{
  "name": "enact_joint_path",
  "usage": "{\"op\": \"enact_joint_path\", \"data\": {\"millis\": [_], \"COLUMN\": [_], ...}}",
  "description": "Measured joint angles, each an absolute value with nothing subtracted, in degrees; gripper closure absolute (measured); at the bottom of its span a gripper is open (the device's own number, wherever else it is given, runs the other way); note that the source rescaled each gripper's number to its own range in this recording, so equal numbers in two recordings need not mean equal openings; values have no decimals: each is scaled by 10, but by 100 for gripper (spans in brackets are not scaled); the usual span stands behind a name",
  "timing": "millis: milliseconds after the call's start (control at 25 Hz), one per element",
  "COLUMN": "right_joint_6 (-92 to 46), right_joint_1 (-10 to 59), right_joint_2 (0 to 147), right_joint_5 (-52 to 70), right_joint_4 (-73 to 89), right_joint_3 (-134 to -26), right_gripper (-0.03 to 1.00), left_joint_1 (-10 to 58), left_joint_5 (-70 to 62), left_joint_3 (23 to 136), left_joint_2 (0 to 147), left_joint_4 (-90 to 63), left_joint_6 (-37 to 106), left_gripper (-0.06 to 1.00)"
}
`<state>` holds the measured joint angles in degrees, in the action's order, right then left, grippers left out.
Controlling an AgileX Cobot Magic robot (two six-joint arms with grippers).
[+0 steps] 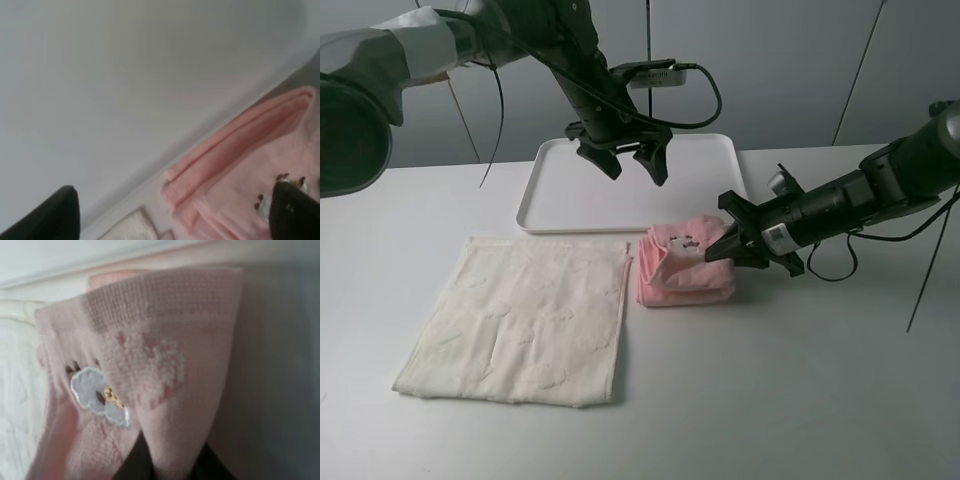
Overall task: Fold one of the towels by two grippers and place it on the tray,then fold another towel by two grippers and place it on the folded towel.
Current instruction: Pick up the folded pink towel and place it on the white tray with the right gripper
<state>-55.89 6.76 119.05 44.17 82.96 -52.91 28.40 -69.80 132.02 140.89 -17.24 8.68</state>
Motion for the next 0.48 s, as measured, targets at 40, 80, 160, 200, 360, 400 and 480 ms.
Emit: {"op": "enact_joint_path", "data": {"millis": [40, 80, 160, 200, 360, 400, 480], "right_joint_6": [-556, -551, -531, -515, -451, -435, -406], "right_joint_1": [68, 68, 68, 68, 68, 68, 68], "right_joint_2": [1181, 1171, 1155, 1152, 1148, 1147, 1147], "right_joint_5": [444, 449, 468, 480, 540, 549, 560], "right_joint_4": [830, 827, 808, 795, 749, 738, 718], "right_joint_3": [-529, -531, -547, -560, -633, -653, -689], "right_gripper": [88, 88, 88, 88, 88, 88, 88], "left_joint_1": [283, 281, 274, 271, 251, 246, 239], "left_joint_5": [-698, -698, -698, -698, -698, -696, -696], "left_joint_3": [1319, 1319, 1319, 1319, 1304, 1288, 1246], "left_joint_2": [1402, 1393, 1372, 1360, 1319, 1308, 1280], "left_joint_4": [-175, -179, -179, -180, -181, -181, -181], "left_joint_6": [94, 99, 105, 106, 111, 116, 127], "left_gripper": [-3, -3, -3, -3, -3, -3, -1]}}
